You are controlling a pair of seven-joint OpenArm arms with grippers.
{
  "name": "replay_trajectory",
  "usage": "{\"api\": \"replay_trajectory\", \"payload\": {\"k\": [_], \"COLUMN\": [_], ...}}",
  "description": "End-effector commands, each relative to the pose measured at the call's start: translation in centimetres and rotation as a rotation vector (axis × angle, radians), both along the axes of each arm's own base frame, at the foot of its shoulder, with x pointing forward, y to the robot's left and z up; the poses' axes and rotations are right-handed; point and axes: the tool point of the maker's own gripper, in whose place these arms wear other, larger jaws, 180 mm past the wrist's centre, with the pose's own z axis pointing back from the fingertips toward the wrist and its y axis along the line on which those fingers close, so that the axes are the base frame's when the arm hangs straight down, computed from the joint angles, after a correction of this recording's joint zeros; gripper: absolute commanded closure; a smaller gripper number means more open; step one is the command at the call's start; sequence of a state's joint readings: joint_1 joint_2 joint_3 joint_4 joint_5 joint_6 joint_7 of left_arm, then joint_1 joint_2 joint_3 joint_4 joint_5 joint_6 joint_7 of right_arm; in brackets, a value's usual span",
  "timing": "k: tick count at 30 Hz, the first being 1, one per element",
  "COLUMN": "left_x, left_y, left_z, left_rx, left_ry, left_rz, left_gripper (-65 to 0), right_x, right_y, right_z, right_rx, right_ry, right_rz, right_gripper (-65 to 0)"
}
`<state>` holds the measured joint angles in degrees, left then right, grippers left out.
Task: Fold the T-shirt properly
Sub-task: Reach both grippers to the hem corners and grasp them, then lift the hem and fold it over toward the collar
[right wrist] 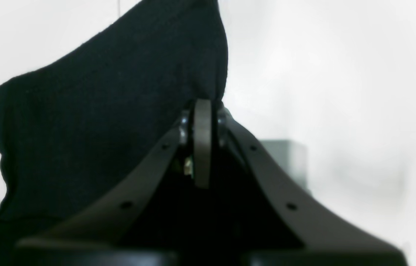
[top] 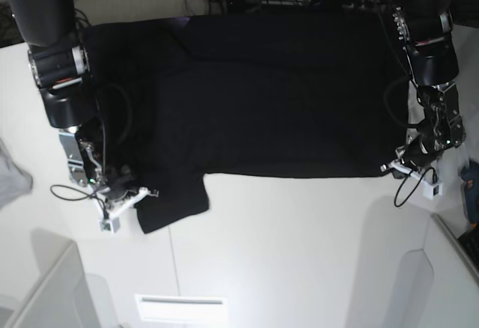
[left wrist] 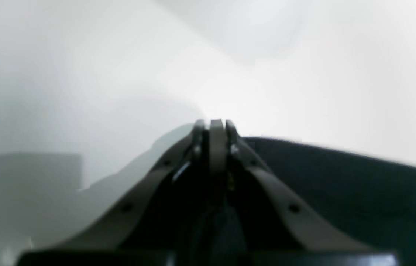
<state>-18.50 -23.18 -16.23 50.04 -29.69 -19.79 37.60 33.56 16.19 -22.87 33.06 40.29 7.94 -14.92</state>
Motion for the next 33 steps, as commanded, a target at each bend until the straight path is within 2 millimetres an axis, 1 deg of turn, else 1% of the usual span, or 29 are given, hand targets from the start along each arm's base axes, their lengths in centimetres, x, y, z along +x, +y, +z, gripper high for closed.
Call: {"api": "replay_trajectory", "payload": {"k": [1, 2, 4, 6, 8, 9, 10, 12, 16, 18, 22, 23, 25, 27, 28, 29, 31, 33], "left_x": [-0.1, -0.3, -0.3, -0.6, -0.5, -0.9, -1.1, -0.9, -1.4, -1.5, -1.7, -1.6, -1.5, -0.9, -0.9, -0.9, -0.8, -0.6], "left_y": [0.5, 0.4, 0.3, 0.2, 0.2, 0.1, 0.2, 0.4, 1.7, 1.5, 1.4, 1.0, 0.7, -0.2, 0.0, 0.1, -0.3, -0.7], "left_z": [0.8, 1.0, 1.5, 1.3, 1.6, 1.4, 1.4, 2.4, 3.8, 4.0, 4.7, 4.9, 5.4, 6.2, 6.5, 6.7, 7.2, 8.3], "left_rx": [0.028, 0.036, 0.05, 0.053, 0.055, 0.057, 0.063, 0.072, 0.081, 0.089, 0.097, 0.077, 0.025, -0.051, -0.068, -0.081, -0.097, -0.088], "left_ry": [-0.012, -0.02, -0.033, -0.031, -0.038, -0.032, -0.034, -0.065, -0.11, -0.118, -0.138, -0.153, -0.182, -0.222, -0.23, -0.225, -0.215, -0.235], "left_rz": [-0.025, -0.034, -0.045, -0.05, -0.054, -0.057, -0.06, -0.055, -0.013, -0.022, -0.028, -0.026, -0.016, -0.007, 0.001, -0.001, -0.016, -0.04], "left_gripper": [0.0, 0.0, 0.0, 0.0, 0.0, 0.0, 0.0, 0.0, 0.0, 0.0, 0.0, 0.0, 0.0, 0.0, 0.0, 0.0, 0.0, 0.0], "right_x": [1.1, 1.0, 0.7, 0.8, 0.7, 0.7, 0.5, 0.5, 0.2, 0.1, 0.2, 0.3, 0.0, -0.1, 0.0, -0.1, -0.4, -0.8], "right_y": [-0.3, -0.1, 0.8, 0.8, 1.1, 1.5, 1.4, 1.1, 1.0, 1.0, -0.5, -0.7, -0.7, -0.3, -0.2, 0.0, -0.2, -0.4], "right_z": [1.5, 1.6, 2.0, 3.2, 3.9, 4.2, 4.3, 4.6, 4.4, 4.3, 4.7, 5.1, 5.3, 6.0, 6.5, 6.5, 6.8, 7.0], "right_rx": [-0.007, -0.005, 0.002, -0.002, -0.003, 0.0, -0.003, -0.01, -0.01, -0.009, 0.024, 0.031, 0.043, 0.048, 0.049, 0.051, 0.062, 0.071], "right_ry": [-0.03, -0.037, -0.064, -0.104, -0.13, -0.141, -0.147, -0.153, -0.152, -0.149, -0.165, -0.178, -0.189, -0.212, -0.222, -0.226, -0.239, -0.25], "right_rz": [0.007, 0.013, 0.04, 0.061, 0.079, 0.088, 0.09, 0.094, 0.096, 0.094, 0.027, 0.017, 0.008, 0.02, 0.026, 0.03, 0.019, 0.01], "right_gripper": [0.0, 0.0, 0.0, 0.0, 0.0, 0.0, 0.0, 0.0, 0.0, 0.0, 0.0, 0.0, 0.0, 0.0, 0.0, 0.0, 0.0, 0.0]}}
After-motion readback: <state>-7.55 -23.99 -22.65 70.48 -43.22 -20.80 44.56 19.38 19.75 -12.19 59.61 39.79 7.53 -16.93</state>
